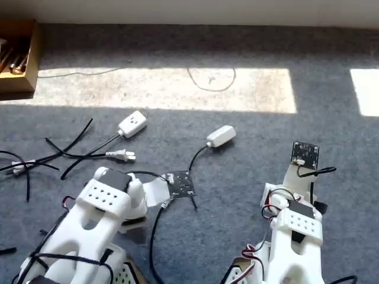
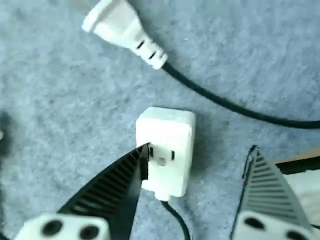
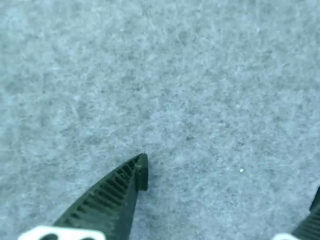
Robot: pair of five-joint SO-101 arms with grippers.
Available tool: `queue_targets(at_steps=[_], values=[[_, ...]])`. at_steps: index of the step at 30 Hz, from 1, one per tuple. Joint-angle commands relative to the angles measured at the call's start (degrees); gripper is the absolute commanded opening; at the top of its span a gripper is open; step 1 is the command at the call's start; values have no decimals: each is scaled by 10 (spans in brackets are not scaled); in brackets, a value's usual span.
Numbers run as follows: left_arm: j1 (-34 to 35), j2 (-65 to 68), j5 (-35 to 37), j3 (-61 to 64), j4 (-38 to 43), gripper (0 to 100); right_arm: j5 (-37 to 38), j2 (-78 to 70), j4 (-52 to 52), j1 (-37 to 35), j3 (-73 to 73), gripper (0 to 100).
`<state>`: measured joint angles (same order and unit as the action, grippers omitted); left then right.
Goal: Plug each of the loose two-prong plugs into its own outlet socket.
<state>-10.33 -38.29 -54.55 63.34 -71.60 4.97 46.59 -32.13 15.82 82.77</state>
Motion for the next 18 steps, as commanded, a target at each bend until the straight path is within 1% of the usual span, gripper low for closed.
queue_targets(at_steps=[1,3,5,13,15,18], values=[[84,-3,-55,-39,9,312,-1,7,10,-2,-15,474],[115,-3,-80,-45,9,312,-1,7,10,-2,-15,474],[124,-3,-91,-44,9,312,-1,7,10,-3,-15,474],[125,-3,-89,-44,22,312,-1,7,10,-3,-15,474],[125,-3,-66,-44,40,312,-1,7,10,-3,-15,474],[126,-2,-24,-39,104,312,-1,7,9,-3,-15,474]])
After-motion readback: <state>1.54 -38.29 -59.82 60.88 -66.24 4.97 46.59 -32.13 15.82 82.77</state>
